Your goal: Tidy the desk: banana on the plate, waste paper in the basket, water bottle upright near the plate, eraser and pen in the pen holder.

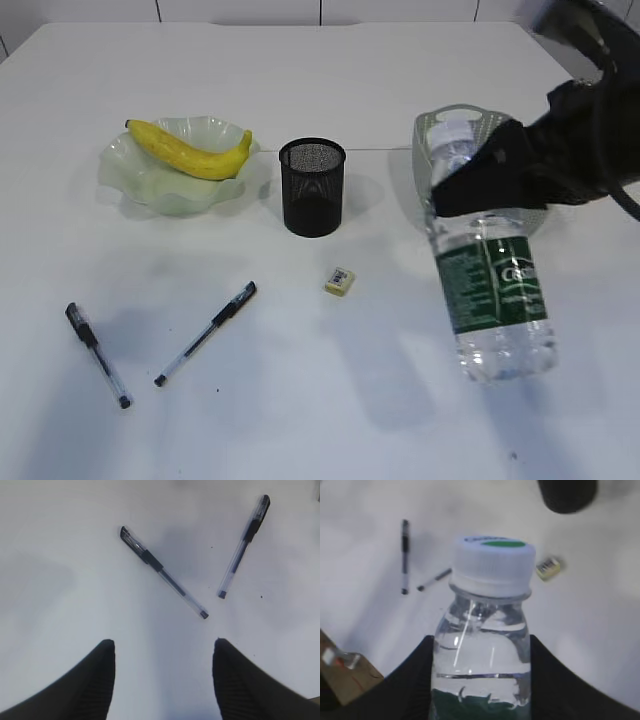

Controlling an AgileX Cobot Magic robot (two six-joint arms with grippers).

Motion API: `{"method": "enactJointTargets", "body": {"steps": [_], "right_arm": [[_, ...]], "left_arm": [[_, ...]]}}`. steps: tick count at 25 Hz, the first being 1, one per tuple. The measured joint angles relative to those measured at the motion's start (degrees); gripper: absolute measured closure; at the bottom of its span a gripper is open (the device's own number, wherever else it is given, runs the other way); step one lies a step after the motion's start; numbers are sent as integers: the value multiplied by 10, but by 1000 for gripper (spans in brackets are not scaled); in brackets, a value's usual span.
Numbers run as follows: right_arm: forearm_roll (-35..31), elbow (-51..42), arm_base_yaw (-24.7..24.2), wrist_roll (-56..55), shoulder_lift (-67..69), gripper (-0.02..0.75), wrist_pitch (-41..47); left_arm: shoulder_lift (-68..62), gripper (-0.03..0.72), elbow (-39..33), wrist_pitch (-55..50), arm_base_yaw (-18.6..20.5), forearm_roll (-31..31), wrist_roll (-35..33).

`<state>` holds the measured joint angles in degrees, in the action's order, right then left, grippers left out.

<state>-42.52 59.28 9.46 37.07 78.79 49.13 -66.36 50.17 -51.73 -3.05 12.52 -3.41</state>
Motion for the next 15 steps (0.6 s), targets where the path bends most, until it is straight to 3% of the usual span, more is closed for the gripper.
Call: {"method": "enactJointTargets", "body": {"steps": [5,8,15], "right_arm": [[-225,0,0,165,15,381,19],[-326,0,0,240,17,381,42],[-456,0,0,358,18,381,107]], "left_arm": [[0,255,0,1,0,4,0],[0,255,0,1,0,6,0],[0,256,0,2,0,9,0]]}}
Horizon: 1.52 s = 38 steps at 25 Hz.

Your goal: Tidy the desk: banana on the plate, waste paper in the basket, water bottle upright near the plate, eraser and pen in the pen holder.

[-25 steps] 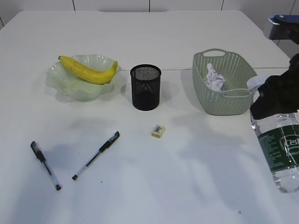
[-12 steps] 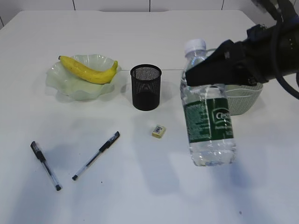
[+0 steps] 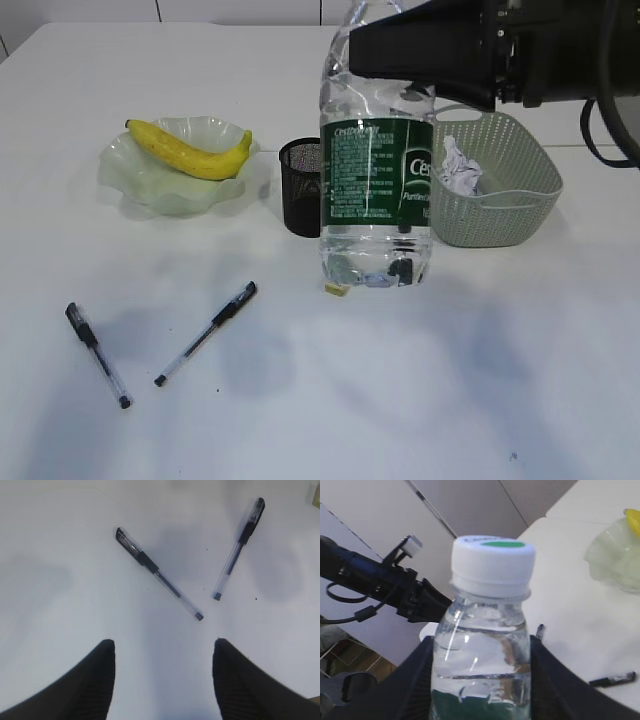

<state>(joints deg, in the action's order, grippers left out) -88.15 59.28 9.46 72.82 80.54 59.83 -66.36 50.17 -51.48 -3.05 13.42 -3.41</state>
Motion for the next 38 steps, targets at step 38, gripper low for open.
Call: {"method": "enactJointTargets", "body": {"steps": [38], "right_arm": [[-51,0,0,271,1,381,54]], "left_arm": [[0,256,0,76,0,0,0]]}}
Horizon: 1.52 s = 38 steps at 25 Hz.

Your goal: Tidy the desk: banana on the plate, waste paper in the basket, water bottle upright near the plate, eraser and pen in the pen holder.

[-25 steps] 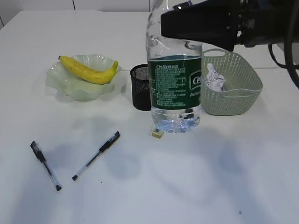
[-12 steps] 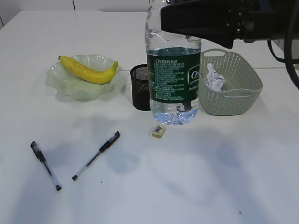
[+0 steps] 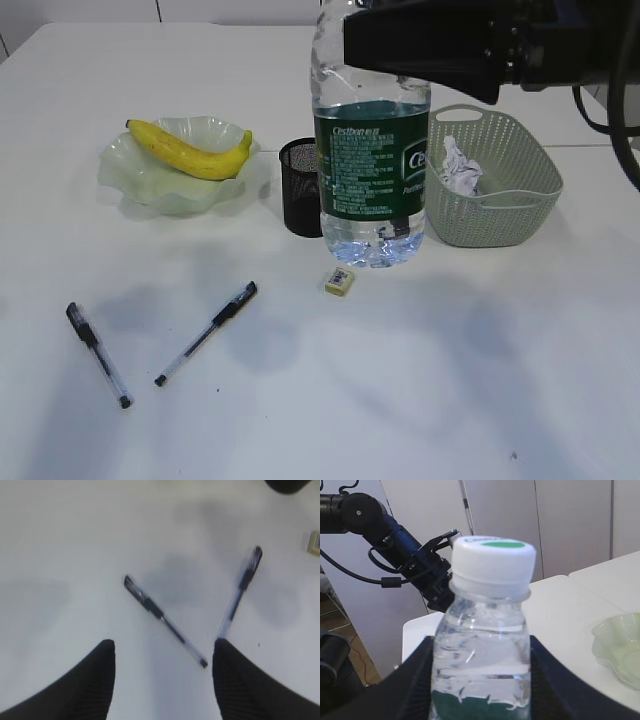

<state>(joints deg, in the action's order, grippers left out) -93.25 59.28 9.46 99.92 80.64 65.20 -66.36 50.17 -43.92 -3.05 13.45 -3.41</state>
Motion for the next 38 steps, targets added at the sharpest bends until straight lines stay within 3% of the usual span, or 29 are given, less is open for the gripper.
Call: {"method": "enactJointTargets", "body": {"steps": [8,15,22,25,28,38], "right_arm": [[-1,0,0,0,0,381,0],[-3,0,0,0,0,382,-2],[-3,0,0,1,0,382,-5],[-3,0,0,3,0,382,-7],[-3,0,0,4,0,382,-8],[-3,0,0,4,0,382,-9]], "left_arm": [[0,256,-77,244,-12,0,0],[0,256,-176,515,-93,-35,0],[-3,255,-181,604,-143,-75,10],[-3,256,-181,628,-153,-135,68],[-3,256,-182,674,-154,-219,174],[-6,256,-182,878,-154,-586,512]]}}
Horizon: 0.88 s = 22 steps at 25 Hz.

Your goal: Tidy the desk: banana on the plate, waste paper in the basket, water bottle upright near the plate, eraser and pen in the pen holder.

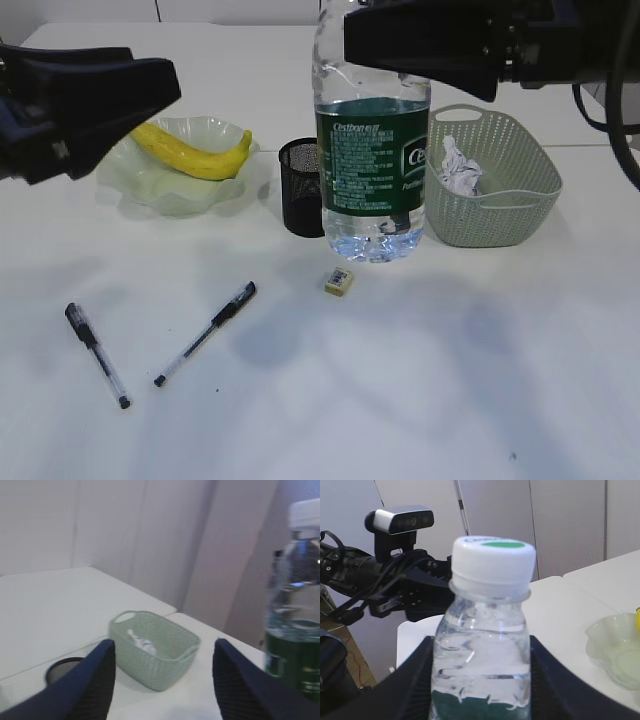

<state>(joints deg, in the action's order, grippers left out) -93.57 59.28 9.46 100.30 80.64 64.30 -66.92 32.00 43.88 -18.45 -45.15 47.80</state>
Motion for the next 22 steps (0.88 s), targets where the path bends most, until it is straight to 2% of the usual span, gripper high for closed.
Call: {"method": "enactJointTargets", "body": {"steps": [4,6,10,17,22], "right_arm": [[0,0,0,0,0,383,-1],[0,0,0,0,0,383,-1],[-3,0,0,0,0,383,-1],[-4,0,15,1,0,384,4],[-4,0,45,31,0,384,6]], "left_arm": [[0,256,0,58,-1,-98,89],[0,256,0,86,-1,-123,118],[0,251,0,118,-1,-135,143],[0,111,0,122,-1,-137,164],[0,91,0,107,-20,-137,168]]}}
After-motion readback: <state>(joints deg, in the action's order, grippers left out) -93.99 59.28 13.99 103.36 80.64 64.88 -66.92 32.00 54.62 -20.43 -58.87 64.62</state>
